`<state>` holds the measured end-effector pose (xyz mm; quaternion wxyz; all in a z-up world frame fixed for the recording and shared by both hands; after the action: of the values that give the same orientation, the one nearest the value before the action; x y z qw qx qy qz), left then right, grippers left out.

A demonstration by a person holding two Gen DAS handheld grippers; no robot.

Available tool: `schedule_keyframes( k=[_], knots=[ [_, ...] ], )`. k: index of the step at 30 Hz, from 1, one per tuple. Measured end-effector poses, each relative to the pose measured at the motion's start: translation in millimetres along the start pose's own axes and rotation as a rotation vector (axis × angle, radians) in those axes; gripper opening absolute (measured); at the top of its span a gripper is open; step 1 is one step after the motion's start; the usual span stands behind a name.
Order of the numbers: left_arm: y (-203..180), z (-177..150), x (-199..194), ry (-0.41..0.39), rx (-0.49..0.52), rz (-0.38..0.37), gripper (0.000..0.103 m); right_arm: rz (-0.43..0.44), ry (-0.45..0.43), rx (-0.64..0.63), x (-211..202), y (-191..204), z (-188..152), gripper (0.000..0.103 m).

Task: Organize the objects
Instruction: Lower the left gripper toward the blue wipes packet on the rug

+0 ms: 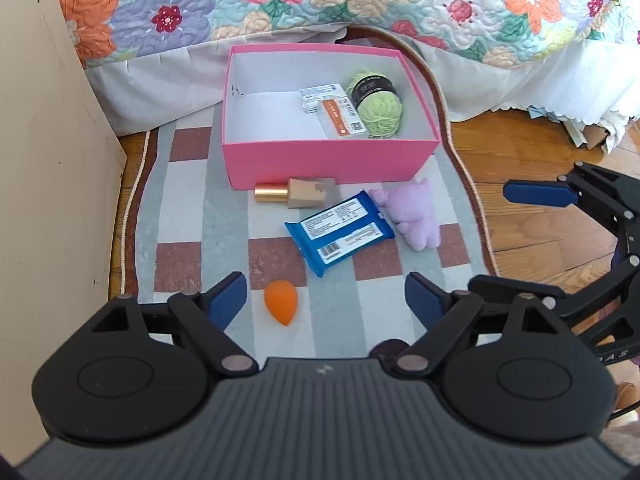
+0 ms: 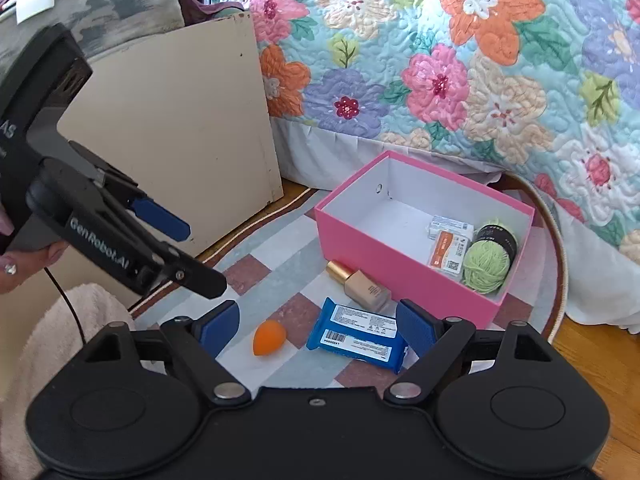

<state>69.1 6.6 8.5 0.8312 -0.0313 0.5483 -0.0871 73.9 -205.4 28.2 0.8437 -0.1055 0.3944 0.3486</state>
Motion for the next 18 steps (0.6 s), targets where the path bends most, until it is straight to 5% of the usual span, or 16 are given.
schedule_keyframes(
  k=[6, 18],
  knots=[
    [14, 4, 34, -0.035, 0.028, 0.013, 0.095, 0.005, -0.057, 0.045, 31, -9, -19, 0.089],
    [36, 46, 124, 0.03, -0.067, -0.025, 0.095, 0.001, 0.138, 0.237, 136, -51, -25, 0.088]
  ],
)
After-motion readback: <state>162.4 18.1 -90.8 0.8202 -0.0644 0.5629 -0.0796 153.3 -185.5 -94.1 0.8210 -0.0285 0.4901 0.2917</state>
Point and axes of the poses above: each gripper's, at about its wrist camera, not at the fingertips, and x roughly the way its jaws point, y to its left, z to its top, the point moved 2 cm from there along x, roughly the way its jaws point, and after that the axes turned 5 degrees about y, right-handed, at the moved point
